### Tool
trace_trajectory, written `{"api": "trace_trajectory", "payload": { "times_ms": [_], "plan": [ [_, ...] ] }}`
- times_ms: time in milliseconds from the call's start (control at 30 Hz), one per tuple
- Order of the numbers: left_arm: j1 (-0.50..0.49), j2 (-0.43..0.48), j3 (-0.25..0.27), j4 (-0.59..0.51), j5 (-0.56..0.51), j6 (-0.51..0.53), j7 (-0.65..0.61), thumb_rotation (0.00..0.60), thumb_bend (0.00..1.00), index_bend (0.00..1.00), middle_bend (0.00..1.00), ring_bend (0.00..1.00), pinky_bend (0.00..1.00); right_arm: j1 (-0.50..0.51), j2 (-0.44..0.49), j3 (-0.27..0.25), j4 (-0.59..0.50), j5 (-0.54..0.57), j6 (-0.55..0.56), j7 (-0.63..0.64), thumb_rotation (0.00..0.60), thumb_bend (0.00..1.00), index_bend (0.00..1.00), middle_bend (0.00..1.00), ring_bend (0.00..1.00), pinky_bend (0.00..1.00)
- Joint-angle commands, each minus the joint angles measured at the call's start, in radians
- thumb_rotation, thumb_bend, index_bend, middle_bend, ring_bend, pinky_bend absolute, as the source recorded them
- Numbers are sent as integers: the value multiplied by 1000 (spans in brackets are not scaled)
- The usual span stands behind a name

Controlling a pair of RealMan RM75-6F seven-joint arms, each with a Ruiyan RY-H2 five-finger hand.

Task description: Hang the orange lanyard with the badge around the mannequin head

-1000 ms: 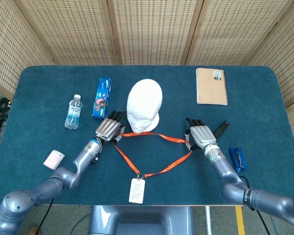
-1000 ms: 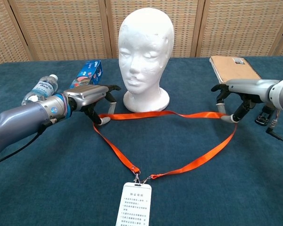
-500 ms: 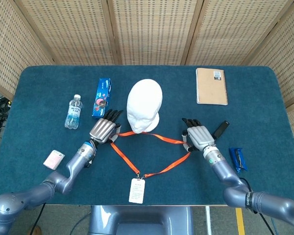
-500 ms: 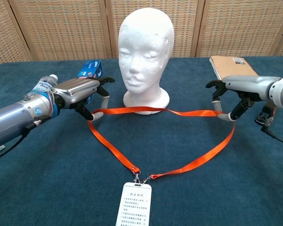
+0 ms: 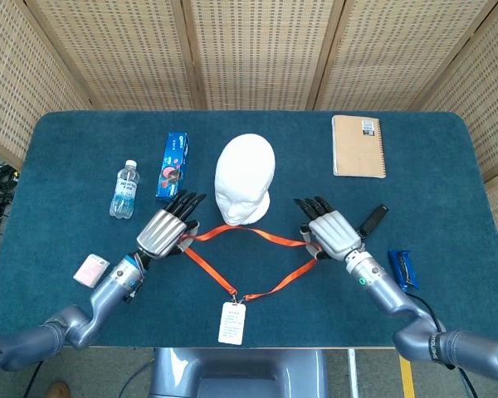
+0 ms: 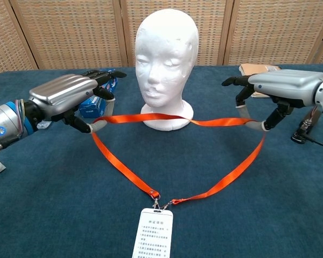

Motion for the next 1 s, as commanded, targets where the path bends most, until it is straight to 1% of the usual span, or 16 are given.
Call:
{"api": "trace_trajectory", "payload": {
  "times_ms": [33, 200, 500, 800, 1000],
  "plan": [
    [16, 48, 13, -61, 49, 67, 31, 600, 438, 738, 0, 0, 0, -3, 32, -22, -27, -63, 32, -11, 600, 674, 702, 0, 0, 0],
    [20, 96, 13, -127, 80, 100, 65, 600, 438, 742, 0, 0, 0, -6, 59, -19, -67, -71, 40, -34, 600, 674, 702, 0, 0, 0],
    [21, 174, 0, -223, 122, 143, 104, 600, 437, 745, 0, 0, 0, -9, 104, 9, -143, -62, 60, -79, 600, 674, 702, 0, 0, 0],
    [18, 239, -45, -306, 110, 160, 97, 600, 437, 747, 0, 0, 0, -20, 156, 56, -229, -31, 95, -77, 600, 673, 705, 0, 0, 0],
    [18, 278, -90, -345, 76, 166, 79, 600, 437, 748, 0, 0, 0, -28, 193, 94, -276, 4, 117, -66, 600, 673, 705, 0, 0, 0]
  ]
}}
